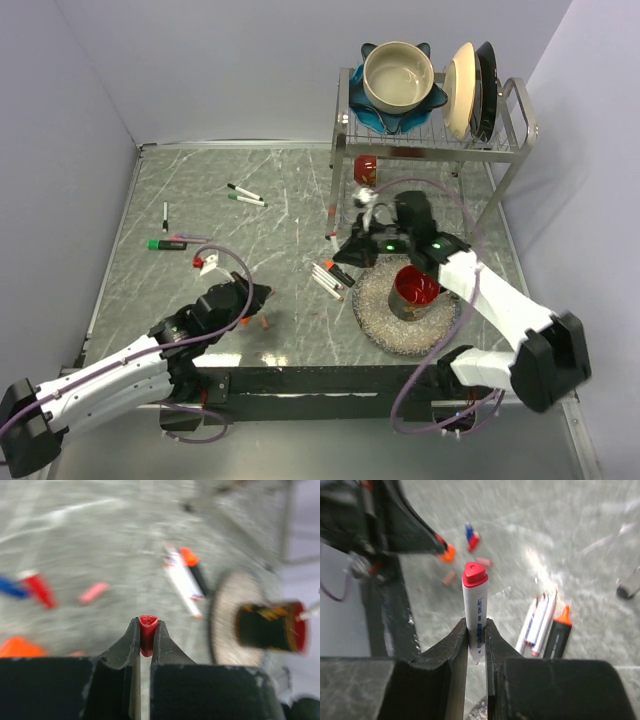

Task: Open the pen caps

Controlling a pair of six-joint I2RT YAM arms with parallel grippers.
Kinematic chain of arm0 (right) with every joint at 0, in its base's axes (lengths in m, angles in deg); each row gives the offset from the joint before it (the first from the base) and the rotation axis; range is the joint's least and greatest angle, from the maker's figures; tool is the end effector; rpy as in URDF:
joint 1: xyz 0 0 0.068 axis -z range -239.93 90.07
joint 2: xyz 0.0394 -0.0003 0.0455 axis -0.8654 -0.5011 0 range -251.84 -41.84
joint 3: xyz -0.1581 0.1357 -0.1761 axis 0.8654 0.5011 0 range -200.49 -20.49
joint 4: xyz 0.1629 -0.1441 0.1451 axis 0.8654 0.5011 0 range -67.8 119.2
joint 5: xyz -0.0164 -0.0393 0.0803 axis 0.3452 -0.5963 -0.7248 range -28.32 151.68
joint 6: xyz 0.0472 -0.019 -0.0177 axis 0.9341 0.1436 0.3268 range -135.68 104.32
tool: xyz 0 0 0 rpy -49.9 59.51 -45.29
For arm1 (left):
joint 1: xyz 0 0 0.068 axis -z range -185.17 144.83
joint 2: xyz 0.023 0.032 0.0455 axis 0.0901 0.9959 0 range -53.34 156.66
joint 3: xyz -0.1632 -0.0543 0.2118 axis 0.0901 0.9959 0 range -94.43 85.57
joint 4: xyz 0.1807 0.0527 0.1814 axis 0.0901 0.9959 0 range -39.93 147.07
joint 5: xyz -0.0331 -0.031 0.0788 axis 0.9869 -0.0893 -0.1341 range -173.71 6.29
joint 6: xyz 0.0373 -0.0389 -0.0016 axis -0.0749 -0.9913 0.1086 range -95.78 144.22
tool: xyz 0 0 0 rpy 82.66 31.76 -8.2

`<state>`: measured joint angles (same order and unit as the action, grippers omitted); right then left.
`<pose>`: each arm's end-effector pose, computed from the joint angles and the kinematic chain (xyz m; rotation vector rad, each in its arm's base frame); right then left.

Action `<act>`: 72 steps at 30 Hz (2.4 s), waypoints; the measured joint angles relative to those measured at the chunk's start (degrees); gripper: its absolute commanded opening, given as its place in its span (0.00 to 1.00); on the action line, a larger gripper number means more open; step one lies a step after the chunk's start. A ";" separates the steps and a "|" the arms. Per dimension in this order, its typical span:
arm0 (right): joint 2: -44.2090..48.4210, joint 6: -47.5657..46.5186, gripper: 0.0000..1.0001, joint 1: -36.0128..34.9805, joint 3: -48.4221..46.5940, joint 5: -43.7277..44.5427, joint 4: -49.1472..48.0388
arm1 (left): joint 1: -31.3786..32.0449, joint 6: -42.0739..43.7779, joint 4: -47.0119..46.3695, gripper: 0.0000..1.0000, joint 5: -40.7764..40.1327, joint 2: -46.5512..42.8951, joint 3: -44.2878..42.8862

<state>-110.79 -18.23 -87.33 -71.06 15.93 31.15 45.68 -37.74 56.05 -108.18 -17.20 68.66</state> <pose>0.2230 0.1443 0.2942 -1.0102 1.7939 1.0830 0.1088 -0.1102 0.1998 -0.4794 2.0139 -0.8376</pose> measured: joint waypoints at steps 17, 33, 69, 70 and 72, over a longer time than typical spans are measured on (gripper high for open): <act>-25.03 -10.23 0.06 -12.37 -10.82 29.79 14.88 | -10.71 -10.25 17.81 0.02 -3.08 8.92 0.17; -30.75 -11.28 0.27 -13.18 -13.64 35.67 18.03 | -11.45 -10.93 18.73 0.16 -3.37 9.92 -0.22; -23.65 -15.15 0.43 -13.25 -14.36 28.41 21.14 | -17.27 -6.80 21.86 0.77 -3.30 10.05 -6.97; -22.80 -15.37 0.43 -13.25 -14.36 27.67 21.18 | -20.37 -5.03 21.07 0.82 -2.12 10.10 -7.74; -21.20 -15.54 0.43 -13.25 -14.36 26.45 21.14 | -25.75 -2.51 19.89 0.86 -0.22 10.36 -8.81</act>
<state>-131.99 -33.77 -100.57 -85.42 42.37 52.29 19.93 -40.25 75.94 -108.39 -6.84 59.85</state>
